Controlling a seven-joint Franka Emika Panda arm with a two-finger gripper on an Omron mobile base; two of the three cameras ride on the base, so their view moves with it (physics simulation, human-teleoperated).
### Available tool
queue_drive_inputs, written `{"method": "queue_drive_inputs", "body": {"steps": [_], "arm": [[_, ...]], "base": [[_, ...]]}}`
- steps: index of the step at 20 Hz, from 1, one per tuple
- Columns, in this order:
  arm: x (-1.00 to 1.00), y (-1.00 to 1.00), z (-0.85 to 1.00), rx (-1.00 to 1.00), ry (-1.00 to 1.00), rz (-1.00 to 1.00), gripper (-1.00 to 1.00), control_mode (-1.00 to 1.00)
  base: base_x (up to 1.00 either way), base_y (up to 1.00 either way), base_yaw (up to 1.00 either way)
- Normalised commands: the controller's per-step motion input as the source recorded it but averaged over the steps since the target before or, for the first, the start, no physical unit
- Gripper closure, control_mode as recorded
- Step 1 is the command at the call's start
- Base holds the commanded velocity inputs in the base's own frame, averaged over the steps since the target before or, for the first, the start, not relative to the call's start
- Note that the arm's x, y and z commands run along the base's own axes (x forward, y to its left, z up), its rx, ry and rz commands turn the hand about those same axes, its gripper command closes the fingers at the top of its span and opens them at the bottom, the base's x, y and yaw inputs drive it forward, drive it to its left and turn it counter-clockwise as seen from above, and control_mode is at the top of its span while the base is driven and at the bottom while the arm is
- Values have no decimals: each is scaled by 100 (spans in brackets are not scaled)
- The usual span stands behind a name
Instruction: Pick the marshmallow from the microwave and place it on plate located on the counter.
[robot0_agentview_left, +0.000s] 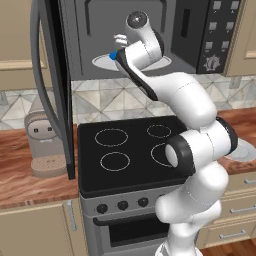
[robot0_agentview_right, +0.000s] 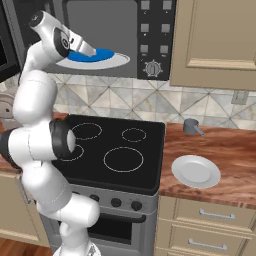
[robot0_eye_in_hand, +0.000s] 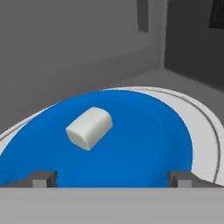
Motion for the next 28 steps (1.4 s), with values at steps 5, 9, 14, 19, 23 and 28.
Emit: {"method": "queue_drive_inputs", "body": {"steps": [5, 9, 14, 19, 23, 28], "arm": [[54, 18, 0, 0, 11, 0, -100, -100], [55, 3, 0, 0, 11, 0, -100, -100], [35, 3, 0, 0, 5, 0, -100, -100], [17, 1, 0, 0, 0, 0, -100, -100], [0, 0, -6, 0, 0, 0, -100, -100], [0, 0, -21, 0, -5, 0, -100, -100]], "base": [[0, 0, 0], [0, 0, 0], [0, 0, 0], [0, 0, 0], [0, 0, 0], [0, 0, 0]]}}
